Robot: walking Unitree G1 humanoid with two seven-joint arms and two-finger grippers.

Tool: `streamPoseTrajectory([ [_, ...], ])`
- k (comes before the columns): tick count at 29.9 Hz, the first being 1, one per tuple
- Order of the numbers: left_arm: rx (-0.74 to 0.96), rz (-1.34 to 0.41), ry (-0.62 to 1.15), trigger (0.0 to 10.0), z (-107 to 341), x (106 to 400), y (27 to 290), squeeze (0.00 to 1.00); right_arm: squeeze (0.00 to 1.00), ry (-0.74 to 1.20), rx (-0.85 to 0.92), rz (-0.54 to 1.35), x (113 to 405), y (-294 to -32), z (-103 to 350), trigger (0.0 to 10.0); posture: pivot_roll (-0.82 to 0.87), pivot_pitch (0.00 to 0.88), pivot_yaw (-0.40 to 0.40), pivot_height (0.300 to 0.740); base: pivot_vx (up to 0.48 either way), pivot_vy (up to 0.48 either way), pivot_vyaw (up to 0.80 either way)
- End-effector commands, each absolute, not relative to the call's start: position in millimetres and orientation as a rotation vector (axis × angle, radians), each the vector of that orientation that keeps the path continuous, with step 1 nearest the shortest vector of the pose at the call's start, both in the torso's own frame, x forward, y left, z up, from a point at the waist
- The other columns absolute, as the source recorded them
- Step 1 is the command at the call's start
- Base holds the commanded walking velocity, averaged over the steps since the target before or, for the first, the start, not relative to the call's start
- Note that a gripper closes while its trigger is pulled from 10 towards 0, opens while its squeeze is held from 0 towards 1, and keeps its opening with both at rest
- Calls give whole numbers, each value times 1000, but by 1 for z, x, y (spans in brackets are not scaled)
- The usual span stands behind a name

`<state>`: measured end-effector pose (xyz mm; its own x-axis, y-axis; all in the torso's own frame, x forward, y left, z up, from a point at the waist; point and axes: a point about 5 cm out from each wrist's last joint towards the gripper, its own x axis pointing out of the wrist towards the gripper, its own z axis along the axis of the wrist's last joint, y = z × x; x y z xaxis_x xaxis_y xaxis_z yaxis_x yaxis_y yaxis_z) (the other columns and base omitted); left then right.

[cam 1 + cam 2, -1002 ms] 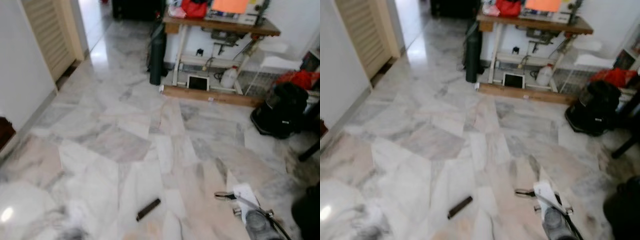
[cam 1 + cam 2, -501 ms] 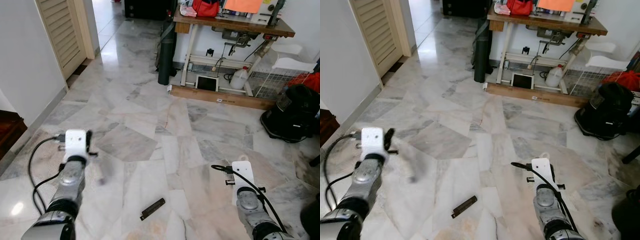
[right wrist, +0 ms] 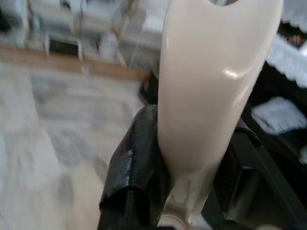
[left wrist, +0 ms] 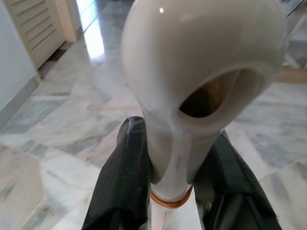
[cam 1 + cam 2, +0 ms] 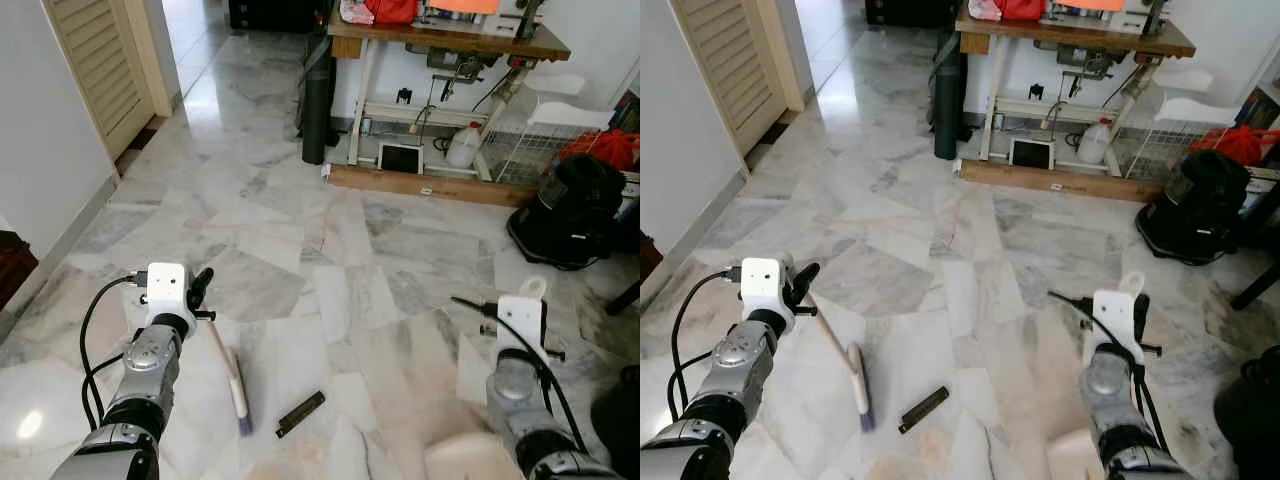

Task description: Sweep floor

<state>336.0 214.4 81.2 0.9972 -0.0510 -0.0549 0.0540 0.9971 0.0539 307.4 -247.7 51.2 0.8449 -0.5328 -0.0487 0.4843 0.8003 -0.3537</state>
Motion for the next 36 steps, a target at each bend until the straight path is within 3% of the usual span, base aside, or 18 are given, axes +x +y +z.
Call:
streamPoseTrajectory([
  [1,50,-84,2,10000,96,344,211,0,0,113,-287,-560,311,-249,59,10000,-94,20,-78,740,0,0,0],
  [9,61,-168,19,10000,95,343,202,0,0,214,-65,-572,303,-239,38,10000,-88,26,-78,740,0,0,0],
  [30,173,-400,91,10000,90,336,187,0,0,365,-5,-538,289,-220,9,10000,-69,36,-73,740,0,0,0],
  [36,203,-416,115,10000,84,332,186,0,0,302,49,-552,294,-217,17,10000,-70,42,-68,740,0,0,0],
])
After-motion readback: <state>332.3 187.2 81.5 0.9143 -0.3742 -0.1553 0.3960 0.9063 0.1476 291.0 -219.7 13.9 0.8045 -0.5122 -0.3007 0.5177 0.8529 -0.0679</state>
